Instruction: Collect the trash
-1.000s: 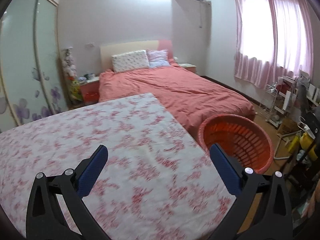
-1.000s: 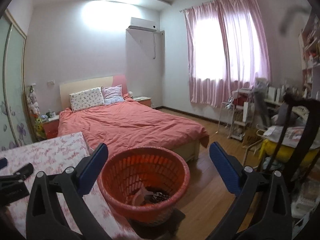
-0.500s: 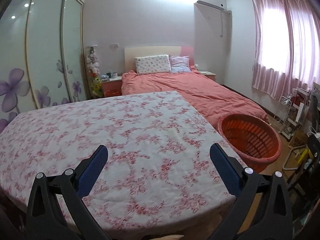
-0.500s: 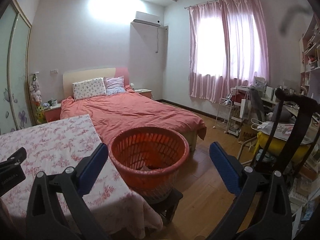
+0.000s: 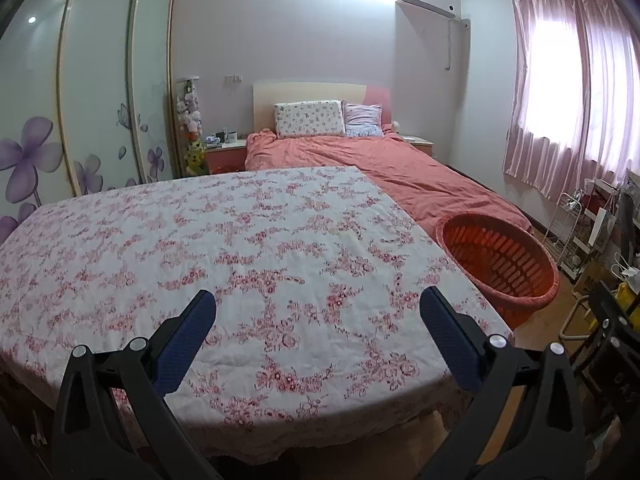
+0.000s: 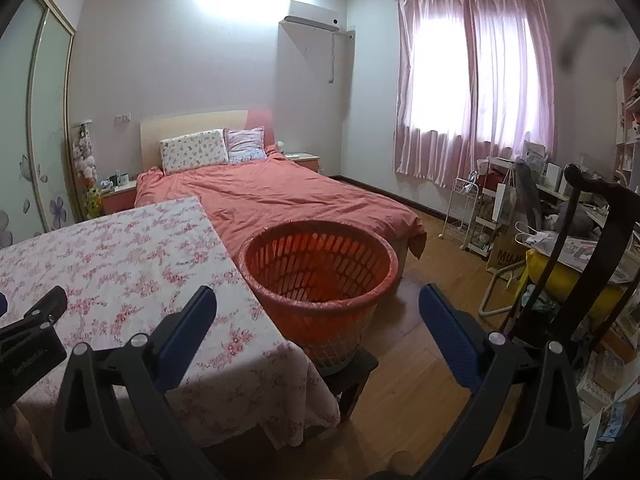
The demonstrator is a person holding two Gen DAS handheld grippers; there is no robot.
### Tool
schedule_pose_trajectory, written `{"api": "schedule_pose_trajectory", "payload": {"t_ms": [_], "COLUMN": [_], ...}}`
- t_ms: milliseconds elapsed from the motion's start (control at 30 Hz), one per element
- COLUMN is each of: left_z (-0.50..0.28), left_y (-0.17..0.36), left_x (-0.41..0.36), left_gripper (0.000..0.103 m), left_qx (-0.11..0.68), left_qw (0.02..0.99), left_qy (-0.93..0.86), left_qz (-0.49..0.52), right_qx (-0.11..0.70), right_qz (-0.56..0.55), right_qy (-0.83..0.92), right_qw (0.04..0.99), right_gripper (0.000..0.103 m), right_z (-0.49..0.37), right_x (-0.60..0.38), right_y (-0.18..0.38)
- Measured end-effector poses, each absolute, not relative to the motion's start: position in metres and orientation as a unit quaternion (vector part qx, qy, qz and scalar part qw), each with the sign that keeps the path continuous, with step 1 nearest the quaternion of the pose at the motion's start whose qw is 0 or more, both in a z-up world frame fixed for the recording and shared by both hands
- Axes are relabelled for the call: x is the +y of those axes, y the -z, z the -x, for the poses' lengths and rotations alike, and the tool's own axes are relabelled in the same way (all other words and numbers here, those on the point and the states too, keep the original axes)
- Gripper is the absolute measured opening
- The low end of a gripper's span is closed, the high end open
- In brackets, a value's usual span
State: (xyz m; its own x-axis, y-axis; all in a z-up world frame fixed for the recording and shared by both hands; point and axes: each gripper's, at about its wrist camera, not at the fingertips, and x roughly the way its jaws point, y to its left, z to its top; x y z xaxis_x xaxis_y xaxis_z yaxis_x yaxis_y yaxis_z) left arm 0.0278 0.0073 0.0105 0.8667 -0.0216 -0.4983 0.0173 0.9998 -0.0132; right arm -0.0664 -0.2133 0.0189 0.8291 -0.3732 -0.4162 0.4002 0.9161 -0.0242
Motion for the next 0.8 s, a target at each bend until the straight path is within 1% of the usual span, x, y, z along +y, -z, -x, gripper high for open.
{"api": "schedule_pose_trajectory", "payload": {"t_ms": [433,800], "left_z": [-0.032,-0.037], "left_y": [0.003,0.007], "left_x": [0.007,-0.003], "left_gripper": [0.101,0.1], "left_qx": [0.29,0.308], "left_qw": [0.957,0.951], "left_qy": [0.012,0.034], "left_qz": [0.009,0.01], "right_qx": [0.255,0.263], "right_qz": [-0.044,-0.049], "right_qy": [0.199,0.211], "right_qw": [0.945,0.94], "right_gripper": [0.099,0.099], "right_z": [0.051,0.047], "right_x": [-0.217,-0.226], "right_y": [0.0,0.007]}}
